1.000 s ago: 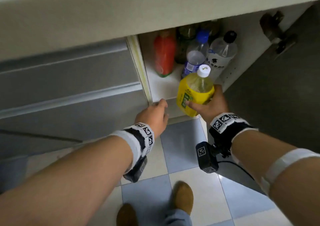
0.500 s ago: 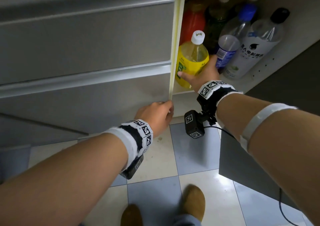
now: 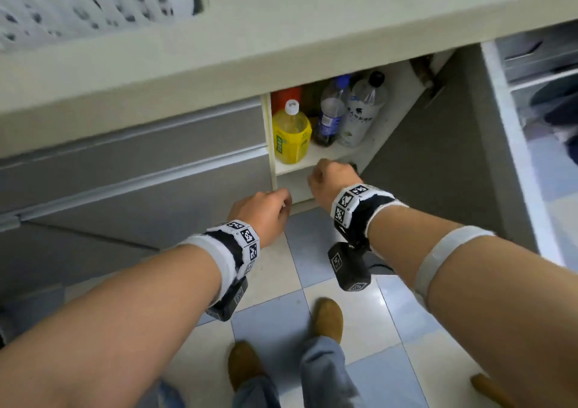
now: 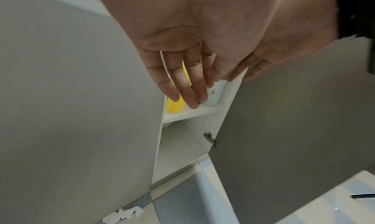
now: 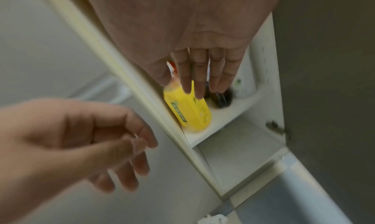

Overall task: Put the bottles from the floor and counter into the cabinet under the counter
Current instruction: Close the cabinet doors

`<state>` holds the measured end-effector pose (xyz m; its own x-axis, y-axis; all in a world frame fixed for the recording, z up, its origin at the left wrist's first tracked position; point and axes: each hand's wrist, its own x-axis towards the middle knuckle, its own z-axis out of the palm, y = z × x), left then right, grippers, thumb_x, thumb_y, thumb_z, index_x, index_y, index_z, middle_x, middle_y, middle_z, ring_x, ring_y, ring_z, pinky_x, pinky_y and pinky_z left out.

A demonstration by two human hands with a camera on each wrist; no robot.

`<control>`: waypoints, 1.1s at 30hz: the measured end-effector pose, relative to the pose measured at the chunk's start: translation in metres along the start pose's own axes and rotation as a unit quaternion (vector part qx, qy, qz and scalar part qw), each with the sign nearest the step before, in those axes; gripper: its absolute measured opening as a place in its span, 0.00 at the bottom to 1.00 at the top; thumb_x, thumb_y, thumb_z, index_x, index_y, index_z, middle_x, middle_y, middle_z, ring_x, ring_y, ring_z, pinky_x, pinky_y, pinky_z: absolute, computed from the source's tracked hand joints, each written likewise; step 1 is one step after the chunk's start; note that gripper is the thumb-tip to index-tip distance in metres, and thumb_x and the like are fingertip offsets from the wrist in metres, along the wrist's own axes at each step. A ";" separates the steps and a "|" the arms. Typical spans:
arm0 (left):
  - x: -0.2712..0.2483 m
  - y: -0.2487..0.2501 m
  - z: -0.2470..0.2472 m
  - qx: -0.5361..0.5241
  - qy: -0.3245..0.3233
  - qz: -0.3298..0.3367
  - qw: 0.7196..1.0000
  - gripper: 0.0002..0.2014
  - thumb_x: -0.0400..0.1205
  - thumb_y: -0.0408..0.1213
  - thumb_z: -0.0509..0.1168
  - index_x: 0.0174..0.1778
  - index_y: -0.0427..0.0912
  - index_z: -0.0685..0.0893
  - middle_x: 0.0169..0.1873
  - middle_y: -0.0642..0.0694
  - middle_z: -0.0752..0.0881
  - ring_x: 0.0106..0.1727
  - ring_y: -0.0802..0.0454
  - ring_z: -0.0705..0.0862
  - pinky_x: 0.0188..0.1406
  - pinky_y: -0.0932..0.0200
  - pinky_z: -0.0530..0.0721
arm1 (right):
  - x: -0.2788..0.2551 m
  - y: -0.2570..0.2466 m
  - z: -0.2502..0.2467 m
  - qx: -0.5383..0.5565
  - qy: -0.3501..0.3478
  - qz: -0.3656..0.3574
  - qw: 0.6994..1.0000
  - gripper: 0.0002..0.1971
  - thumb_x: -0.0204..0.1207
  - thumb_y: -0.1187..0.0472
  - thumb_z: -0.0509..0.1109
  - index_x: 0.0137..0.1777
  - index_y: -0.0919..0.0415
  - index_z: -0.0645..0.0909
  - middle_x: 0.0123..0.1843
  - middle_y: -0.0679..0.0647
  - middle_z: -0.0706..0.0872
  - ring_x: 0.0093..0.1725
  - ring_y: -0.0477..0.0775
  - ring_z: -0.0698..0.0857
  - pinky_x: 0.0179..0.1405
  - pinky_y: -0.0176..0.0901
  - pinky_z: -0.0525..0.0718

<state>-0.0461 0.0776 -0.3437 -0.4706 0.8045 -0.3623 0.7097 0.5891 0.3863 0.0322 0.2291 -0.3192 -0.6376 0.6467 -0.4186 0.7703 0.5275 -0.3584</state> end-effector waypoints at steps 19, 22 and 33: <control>-0.110 0.165 -0.168 0.030 0.028 -0.114 0.993 0.08 0.85 0.46 0.57 0.51 0.55 0.82 0.49 0.53 0.91 0.48 0.47 0.89 0.50 0.45 0.90 | -0.137 0.070 -0.193 -0.010 -0.032 0.194 0.980 0.39 0.80 0.59 0.68 0.82 0.74 0.50 0.78 0.70 0.68 0.74 0.68 0.75 0.69 0.56 0.78; -0.117 0.169 -0.169 0.041 0.016 -0.126 0.991 0.09 0.85 0.46 0.57 0.52 0.55 0.82 0.51 0.53 0.90 0.51 0.47 0.89 0.53 0.45 0.89 | -0.141 0.068 -0.199 0.044 -0.044 0.131 0.990 0.27 0.80 0.60 0.67 0.77 0.68 0.67 0.73 0.67 0.76 0.71 0.68 0.78 0.67 0.56 0.77; -0.133 0.110 -0.197 0.006 0.099 -0.233 0.967 0.08 0.85 0.42 0.57 0.53 0.53 0.81 0.51 0.51 0.90 0.49 0.44 0.88 0.49 0.45 0.89 | -0.078 -0.015 -0.196 0.272 -0.182 0.094 0.940 0.14 0.79 0.49 0.70 0.50 0.60 0.83 0.43 0.59 0.90 0.53 0.63 0.88 0.52 0.49 0.88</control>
<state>-0.0084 0.0504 -0.0861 -0.8319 0.4504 -0.3242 0.4011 0.8917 0.2096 0.0722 0.2789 -0.1173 -0.5287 0.4168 -0.7395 0.8130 -0.0017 -0.5822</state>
